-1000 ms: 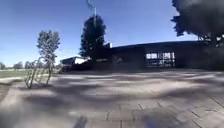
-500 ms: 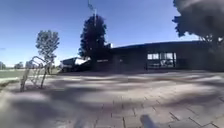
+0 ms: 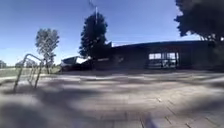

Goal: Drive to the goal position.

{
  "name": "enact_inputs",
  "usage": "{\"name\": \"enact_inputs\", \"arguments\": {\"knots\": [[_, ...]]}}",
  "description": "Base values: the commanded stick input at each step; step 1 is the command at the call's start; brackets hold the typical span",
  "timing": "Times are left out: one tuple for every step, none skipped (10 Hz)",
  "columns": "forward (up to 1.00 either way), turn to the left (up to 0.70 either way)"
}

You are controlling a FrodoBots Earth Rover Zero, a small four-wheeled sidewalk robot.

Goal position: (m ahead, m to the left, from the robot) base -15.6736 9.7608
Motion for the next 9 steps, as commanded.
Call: {"name": "enact_inputs", "arguments": {"knots": [[0.7,0.24],[0.7,0.26],[0.7,0.35],[0.7,0.35],[0.7,0.35],[0.7,0.0],[0.7,0.0],[0.7,0.0],[0.7,0.0]]}}
